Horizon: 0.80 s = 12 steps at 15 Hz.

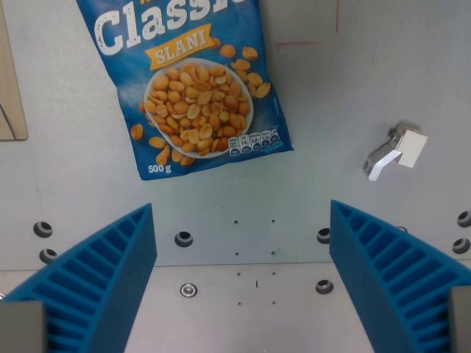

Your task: Move in base positive x

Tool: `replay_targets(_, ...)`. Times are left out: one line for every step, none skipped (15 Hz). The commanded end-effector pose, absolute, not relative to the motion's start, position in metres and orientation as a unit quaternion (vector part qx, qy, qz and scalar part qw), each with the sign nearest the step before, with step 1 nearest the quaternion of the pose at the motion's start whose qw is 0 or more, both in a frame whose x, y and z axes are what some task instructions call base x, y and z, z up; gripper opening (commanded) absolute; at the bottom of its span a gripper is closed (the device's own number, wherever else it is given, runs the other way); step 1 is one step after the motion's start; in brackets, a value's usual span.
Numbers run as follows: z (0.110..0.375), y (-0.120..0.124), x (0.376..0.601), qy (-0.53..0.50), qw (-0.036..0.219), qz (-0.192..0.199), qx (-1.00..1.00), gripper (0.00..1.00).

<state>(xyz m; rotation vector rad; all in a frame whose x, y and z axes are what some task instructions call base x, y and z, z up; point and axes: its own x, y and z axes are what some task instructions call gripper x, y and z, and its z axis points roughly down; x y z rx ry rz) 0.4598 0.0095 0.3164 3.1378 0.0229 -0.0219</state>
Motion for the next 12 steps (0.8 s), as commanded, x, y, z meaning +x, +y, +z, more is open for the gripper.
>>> replay_targets(0.320, 0.009, 0.465, 0.007, 0.002, -0.003, 1.000, 1.00)
replay_targets(0.320, 0.009, 0.470, 0.007, 0.002, -0.003, 1.000, 1.00)
replay_targets(0.320, 0.009, 0.475, 0.007, 0.002, -0.003, 1.000, 1.00)
replay_targets(0.320, 0.009, 0.480, 0.007, 0.002, -0.003, 1.000, 1.00)
replay_targets(0.320, 0.009, 0.485, 0.007, 0.002, -0.003, 1.000, 1.00)
replay_targets(0.320, 0.009, 0.490, 0.007, 0.002, -0.003, 1.000, 1.00)
replay_targets(0.320, 0.009, 0.495, 0.007, 0.002, -0.003, 1.000, 1.00)
replay_targets(0.320, 0.009, 0.500, 0.007, 0.002, -0.003, 1.000, 1.00)
replay_targets(0.320, 0.009, 0.505, 0.007, 0.002, -0.003, 1.000, 1.00)
replay_targets(0.319, 0.009, 0.510, 0.007, 0.002, -0.003, 1.000, 1.00)
replay_targets(0.319, 0.009, 0.515, 0.007, 0.002, -0.003, 1.000, 1.00)
replay_targets(0.319, 0.009, 0.520, 0.007, 0.002, -0.003, 1.000, 1.00)
